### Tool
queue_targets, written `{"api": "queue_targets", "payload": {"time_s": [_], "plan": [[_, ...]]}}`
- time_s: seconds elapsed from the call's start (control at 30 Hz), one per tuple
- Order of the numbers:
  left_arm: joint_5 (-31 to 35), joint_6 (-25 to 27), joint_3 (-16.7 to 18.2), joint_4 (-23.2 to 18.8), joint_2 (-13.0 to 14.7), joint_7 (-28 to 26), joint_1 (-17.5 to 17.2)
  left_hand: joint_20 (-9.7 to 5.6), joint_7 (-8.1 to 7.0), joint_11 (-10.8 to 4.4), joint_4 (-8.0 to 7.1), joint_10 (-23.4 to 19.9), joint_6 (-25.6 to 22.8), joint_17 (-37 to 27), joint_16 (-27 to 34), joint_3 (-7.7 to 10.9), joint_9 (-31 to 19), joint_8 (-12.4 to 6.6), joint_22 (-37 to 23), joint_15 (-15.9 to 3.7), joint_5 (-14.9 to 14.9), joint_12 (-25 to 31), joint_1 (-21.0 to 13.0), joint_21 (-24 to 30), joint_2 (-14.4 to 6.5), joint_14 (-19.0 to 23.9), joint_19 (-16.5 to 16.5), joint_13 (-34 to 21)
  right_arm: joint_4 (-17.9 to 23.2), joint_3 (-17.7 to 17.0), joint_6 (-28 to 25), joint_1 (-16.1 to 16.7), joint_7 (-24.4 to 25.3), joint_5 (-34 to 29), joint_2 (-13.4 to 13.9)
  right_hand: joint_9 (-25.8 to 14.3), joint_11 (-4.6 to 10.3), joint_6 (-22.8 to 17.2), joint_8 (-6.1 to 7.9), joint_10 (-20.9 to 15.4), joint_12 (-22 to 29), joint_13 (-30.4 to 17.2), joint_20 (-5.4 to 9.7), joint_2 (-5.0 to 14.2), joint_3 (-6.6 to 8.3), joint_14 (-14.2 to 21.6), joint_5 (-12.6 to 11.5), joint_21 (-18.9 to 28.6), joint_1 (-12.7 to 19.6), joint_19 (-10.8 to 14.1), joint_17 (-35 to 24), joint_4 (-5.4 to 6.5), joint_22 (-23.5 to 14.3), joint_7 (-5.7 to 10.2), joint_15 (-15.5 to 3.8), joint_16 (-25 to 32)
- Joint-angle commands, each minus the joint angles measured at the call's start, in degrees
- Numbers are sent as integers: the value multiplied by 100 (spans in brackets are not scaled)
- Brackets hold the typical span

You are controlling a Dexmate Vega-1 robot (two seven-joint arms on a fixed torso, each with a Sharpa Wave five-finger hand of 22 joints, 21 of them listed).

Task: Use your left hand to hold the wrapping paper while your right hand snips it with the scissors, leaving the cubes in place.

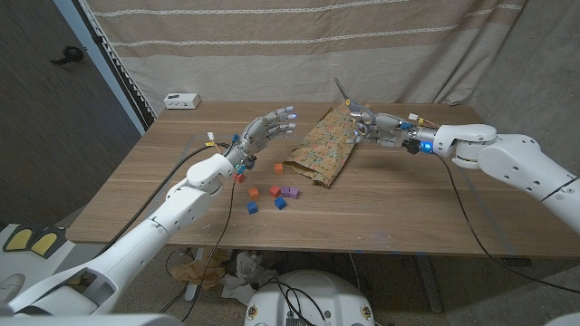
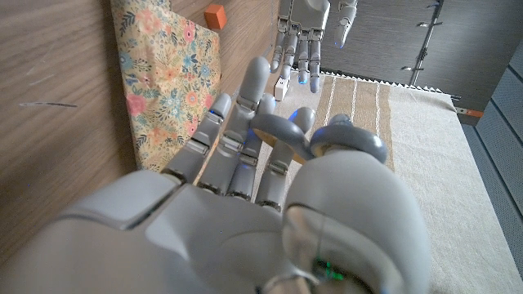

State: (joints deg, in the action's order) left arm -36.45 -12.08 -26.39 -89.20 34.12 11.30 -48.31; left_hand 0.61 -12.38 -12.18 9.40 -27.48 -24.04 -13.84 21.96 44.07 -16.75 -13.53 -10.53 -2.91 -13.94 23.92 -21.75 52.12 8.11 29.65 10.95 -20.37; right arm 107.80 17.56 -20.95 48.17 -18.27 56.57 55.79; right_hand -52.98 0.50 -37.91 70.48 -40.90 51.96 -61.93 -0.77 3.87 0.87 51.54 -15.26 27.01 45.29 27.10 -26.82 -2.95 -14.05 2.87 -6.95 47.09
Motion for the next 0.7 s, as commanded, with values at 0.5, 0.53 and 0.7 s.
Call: {"api": "queue_targets", "payload": {"time_s": [0.5,0.53,0.7], "plan": [[82,25,10,-129,62,-87,-28,-2,-25,-1,1,-80,-71,-7,-15,93,18,-25,-16,-886,35,-9,-89,-41,7,65,42,-32,-101,31,143,-22,-272,49,16,-47,257,727,-186,-26,611,231,-390,-343,-536,-658,-266,-193,-852,-248,297,248,132,-451,-480,-409],[92,26,17,-138,68,-108,-33,-4,-25,-1,0,-81,-73,-7,-17,94,18,-25,-16,-884,36,-9,-90,-43,7,63,41,-33,-96,27,121,-23,-260,63,21,-77,253,775,-183,-8,607,241,-391,-364,-561,-691,-275,-198,-888,-249,308,256,138,-463,-471,-425],[311,62,85,-282,190,-404,-92,-2,-12,-3,-12,-118,-253,-11,-28,131,23,-99,-18,-878,57,-8,-96,-63,5,70,52,-54,-65,6,97,2,-232,73,61,10,137,904,-291,147,498,393,-449,-390,-638,-798,-323,-234,-1025,-286,346,293,160,-559,-462,-481]]}}
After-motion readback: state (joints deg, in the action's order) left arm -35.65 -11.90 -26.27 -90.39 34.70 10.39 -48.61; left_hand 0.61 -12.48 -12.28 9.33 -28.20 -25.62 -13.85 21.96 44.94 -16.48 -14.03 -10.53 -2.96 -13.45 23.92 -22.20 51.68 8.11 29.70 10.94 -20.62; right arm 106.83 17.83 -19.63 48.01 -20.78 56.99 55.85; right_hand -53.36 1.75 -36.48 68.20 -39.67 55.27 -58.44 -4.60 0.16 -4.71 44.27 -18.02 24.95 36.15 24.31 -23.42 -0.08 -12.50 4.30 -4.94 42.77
